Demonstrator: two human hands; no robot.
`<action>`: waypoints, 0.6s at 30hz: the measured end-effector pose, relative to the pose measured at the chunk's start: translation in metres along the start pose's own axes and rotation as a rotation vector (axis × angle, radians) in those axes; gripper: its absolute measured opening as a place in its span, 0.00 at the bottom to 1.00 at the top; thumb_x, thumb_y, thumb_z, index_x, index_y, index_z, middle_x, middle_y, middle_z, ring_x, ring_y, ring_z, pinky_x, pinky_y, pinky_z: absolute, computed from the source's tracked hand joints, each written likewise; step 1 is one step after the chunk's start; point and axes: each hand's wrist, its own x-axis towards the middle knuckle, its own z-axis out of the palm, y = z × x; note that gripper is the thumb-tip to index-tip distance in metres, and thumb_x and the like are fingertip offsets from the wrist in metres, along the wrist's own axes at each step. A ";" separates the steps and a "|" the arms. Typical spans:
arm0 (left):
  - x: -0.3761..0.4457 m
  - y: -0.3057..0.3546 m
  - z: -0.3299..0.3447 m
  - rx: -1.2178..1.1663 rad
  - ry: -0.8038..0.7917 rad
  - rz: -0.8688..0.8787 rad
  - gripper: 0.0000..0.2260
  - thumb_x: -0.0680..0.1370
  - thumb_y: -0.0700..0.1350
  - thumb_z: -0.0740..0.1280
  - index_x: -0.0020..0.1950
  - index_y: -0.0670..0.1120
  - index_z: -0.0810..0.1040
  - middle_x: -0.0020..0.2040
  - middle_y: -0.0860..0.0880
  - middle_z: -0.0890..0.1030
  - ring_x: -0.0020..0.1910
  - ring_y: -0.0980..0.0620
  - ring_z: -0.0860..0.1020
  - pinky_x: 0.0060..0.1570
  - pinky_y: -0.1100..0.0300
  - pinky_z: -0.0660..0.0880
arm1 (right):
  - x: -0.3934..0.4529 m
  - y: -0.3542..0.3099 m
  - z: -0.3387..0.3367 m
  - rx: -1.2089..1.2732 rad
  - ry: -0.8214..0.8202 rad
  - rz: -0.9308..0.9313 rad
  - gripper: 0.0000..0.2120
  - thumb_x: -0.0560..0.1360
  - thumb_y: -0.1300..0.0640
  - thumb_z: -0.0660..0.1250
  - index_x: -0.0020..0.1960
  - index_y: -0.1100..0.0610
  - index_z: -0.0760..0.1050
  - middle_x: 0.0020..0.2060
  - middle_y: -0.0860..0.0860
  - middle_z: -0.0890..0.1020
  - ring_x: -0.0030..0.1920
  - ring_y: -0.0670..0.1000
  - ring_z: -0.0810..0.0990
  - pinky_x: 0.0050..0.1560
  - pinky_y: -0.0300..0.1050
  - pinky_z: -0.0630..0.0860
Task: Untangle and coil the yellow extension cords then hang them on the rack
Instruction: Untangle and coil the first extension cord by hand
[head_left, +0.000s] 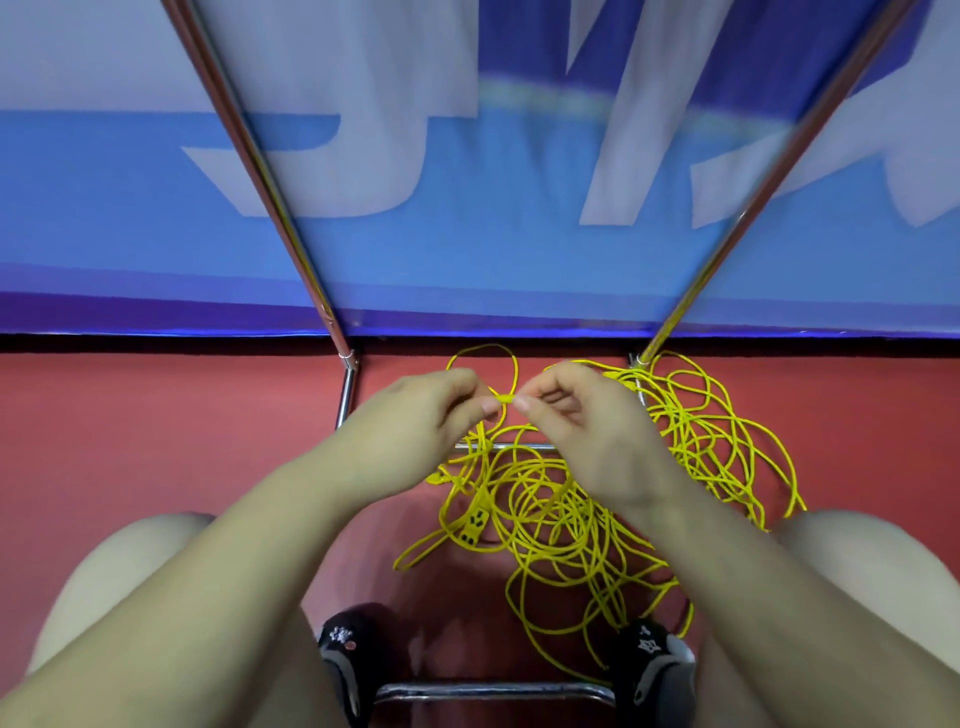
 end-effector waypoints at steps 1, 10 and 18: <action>-0.007 -0.002 0.003 -0.045 0.008 0.005 0.09 0.80 0.51 0.61 0.45 0.48 0.75 0.36 0.53 0.76 0.37 0.55 0.74 0.40 0.58 0.70 | -0.004 -0.001 0.001 0.012 -0.003 -0.022 0.03 0.75 0.56 0.67 0.43 0.51 0.75 0.35 0.42 0.78 0.38 0.40 0.77 0.44 0.33 0.74; -0.009 -0.051 0.058 -0.249 -0.155 -0.089 0.10 0.80 0.49 0.61 0.46 0.43 0.71 0.41 0.41 0.72 0.41 0.49 0.71 0.48 0.51 0.70 | -0.015 0.035 -0.006 0.106 0.200 0.045 0.09 0.76 0.58 0.65 0.41 0.46 0.72 0.39 0.48 0.80 0.45 0.51 0.80 0.48 0.42 0.76; 0.013 -0.083 0.075 -0.231 -0.074 -0.201 0.10 0.80 0.45 0.63 0.48 0.37 0.72 0.40 0.42 0.74 0.40 0.46 0.70 0.47 0.51 0.70 | 0.012 0.061 -0.021 0.158 0.486 0.161 0.08 0.78 0.58 0.63 0.42 0.47 0.72 0.35 0.48 0.80 0.39 0.46 0.81 0.45 0.52 0.78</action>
